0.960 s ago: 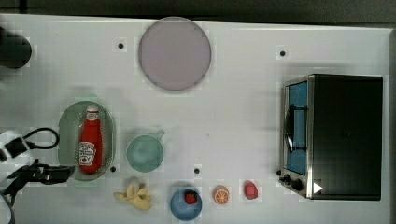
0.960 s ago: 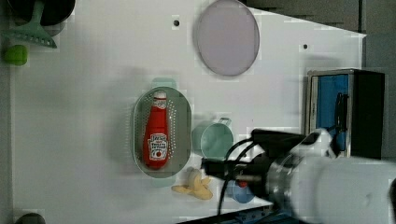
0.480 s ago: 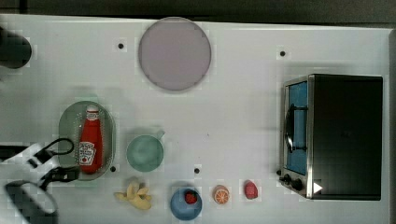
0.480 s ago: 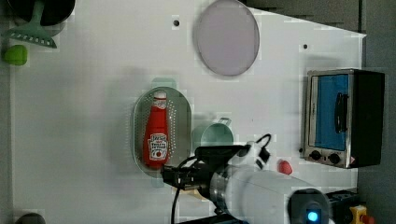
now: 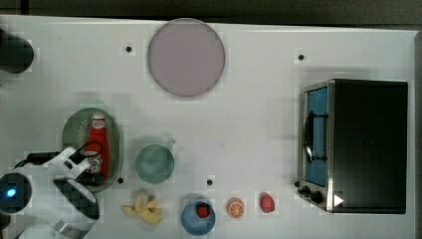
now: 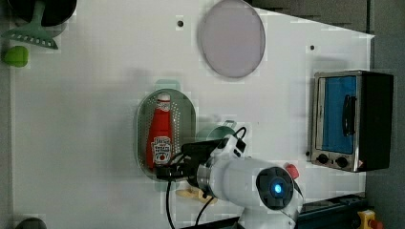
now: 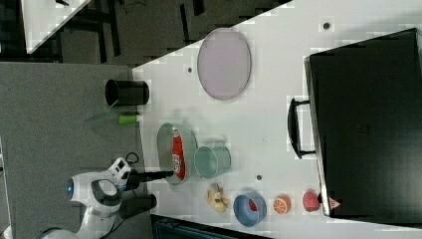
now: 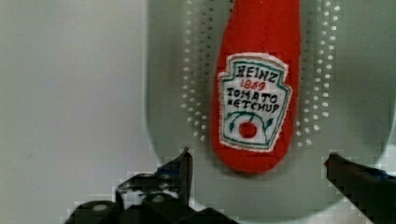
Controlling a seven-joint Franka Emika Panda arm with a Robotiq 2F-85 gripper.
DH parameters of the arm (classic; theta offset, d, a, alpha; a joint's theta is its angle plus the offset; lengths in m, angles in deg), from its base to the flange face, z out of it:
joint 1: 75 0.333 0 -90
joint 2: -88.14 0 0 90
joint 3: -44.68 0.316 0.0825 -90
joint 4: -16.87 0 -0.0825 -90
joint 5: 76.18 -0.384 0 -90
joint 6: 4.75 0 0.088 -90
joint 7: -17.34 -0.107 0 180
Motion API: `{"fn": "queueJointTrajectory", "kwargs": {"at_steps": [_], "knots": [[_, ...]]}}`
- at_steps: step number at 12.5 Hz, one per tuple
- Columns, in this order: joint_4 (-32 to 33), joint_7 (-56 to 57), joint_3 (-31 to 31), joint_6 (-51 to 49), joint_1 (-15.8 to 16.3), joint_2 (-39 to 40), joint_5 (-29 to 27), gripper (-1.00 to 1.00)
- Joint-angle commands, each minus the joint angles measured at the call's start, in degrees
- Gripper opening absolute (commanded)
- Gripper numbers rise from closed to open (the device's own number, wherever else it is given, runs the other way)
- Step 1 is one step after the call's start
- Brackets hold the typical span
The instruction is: Pick ketchup from strainer and place it on the table
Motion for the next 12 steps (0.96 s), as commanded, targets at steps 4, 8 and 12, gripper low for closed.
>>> {"fn": "queueJointTrajectory", "kwargs": {"at_steps": [4, 8, 12], "knots": [[-1.6, -6.1, -2.4, 5.9, -0.6, 8.2, 8.1, 1.0], [-5.1, -11.6, -4.9, 6.3, 1.4, 14.8, 14.3, 1.0], [-7.3, -13.3, -7.2, 6.1, 3.4, 18.1, 15.9, 0.91]]}}
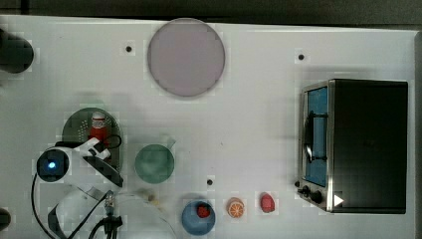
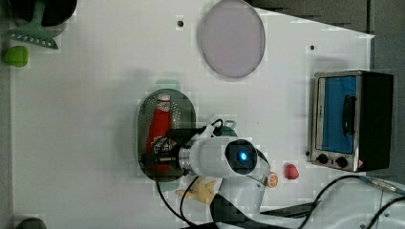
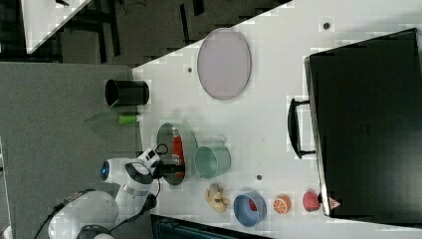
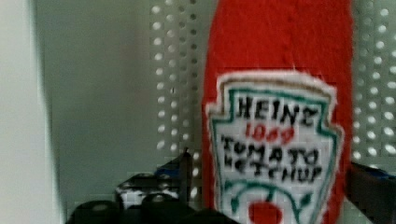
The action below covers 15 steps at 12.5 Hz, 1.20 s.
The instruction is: Pick ketchup from strainer and place it on the table
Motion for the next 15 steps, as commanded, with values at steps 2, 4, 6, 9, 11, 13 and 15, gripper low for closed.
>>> {"fn": "queueJointTrajectory", "kwargs": {"at_steps": [2, 4, 6, 9, 11, 13, 15], "knots": [[-1.6, -4.1, 0.2, -0.2, 0.6, -1.6, 1.4, 0.43], [-1.7, -4.1, 1.0, -0.3, 0.4, -2.1, 1.4, 0.19], [-1.7, -4.1, 1.5, -1.0, 0.1, -4.7, 1.4, 0.19], [-1.7, -4.1, 4.2, -5.8, -1.2, -12.2, -1.8, 0.19], [-2.2, -4.1, 7.0, -11.6, -2.3, -17.6, -8.7, 0.19], [-4.2, -4.0, 7.8, -15.4, -3.0, -22.1, -17.4, 0.19], [-7.1, -3.9, 7.4, -19.8, -4.0, -25.1, -22.7, 0.19]]}}
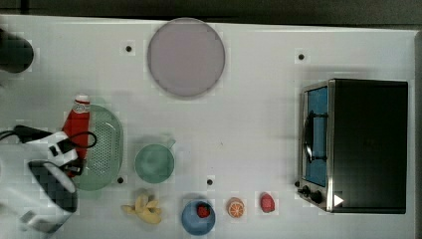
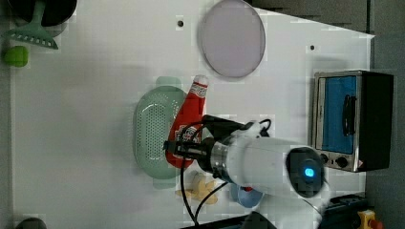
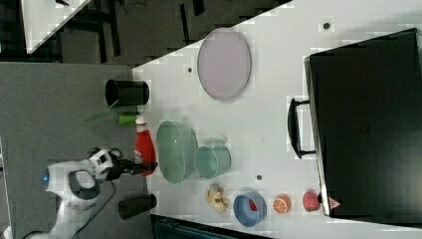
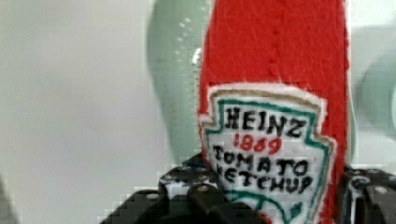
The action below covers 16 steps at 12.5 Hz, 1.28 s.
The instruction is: Pick ketchup from strainer and place it on the table
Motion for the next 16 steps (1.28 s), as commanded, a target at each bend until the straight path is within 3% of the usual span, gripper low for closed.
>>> {"fn": "queueJointTrajectory", "kwargs": {"at_steps": [1, 7, 12, 16], "knots": [[-4.8, -1.9, -0.4, -5.3, -1.4, -1.9, -2.8, 0.19], [-16.7, 10.6, -7.5, -22.6, -5.8, -2.7, -2.8, 0.19], [-17.4, 21.5, -18.3, -23.5, -9.3, -3.9, -2.3, 0.19], [-16.6, 34.1, -27.5, -23.3, -10.2, -3.9, -2.3, 0.19]]}}
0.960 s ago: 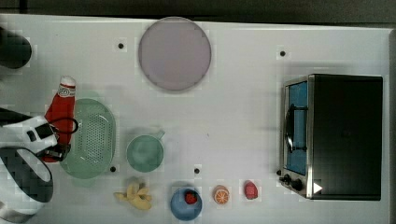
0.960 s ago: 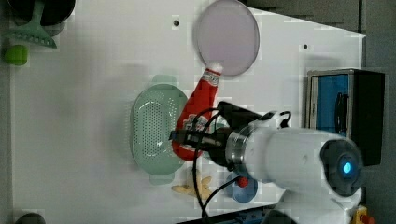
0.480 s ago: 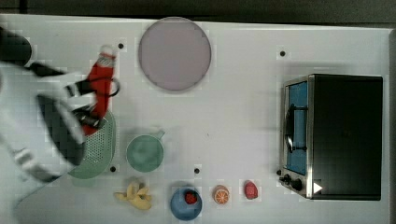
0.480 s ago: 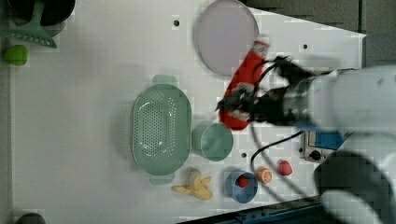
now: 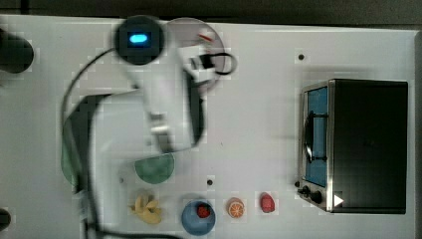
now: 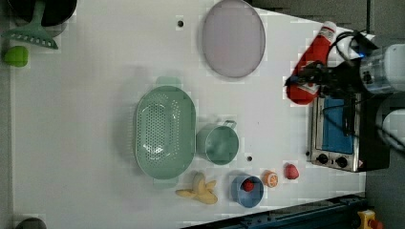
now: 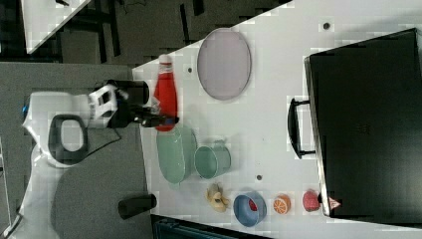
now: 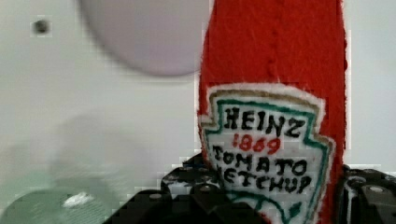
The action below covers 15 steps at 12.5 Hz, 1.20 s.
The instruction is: Pick ketchup from strainer and place it on the table
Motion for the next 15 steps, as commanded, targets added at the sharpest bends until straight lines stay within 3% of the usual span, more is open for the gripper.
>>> {"fn": "queueJointTrajectory", "kwargs": {"at_steps": [1, 5, 10, 11, 14, 15], "knots": [[0.6, 11.8, -5.3, 0.4, -1.0, -1.1, 0.4, 0.19], [8.9, 13.8, -10.1, 10.4, -1.2, -1.0, 0.4, 0.19], [22.0, 13.8, -11.1, 27.5, -1.2, 2.6, 0.3, 0.19], [23.2, 13.8, -11.2, 29.6, -1.2, 4.3, 0.3, 0.26], [24.7, 13.8, -11.5, 35.8, -1.2, 8.7, 0.3, 0.89], [24.6, 13.8, -11.4, 36.0, -1.2, 8.8, 0.3, 1.0]]}}
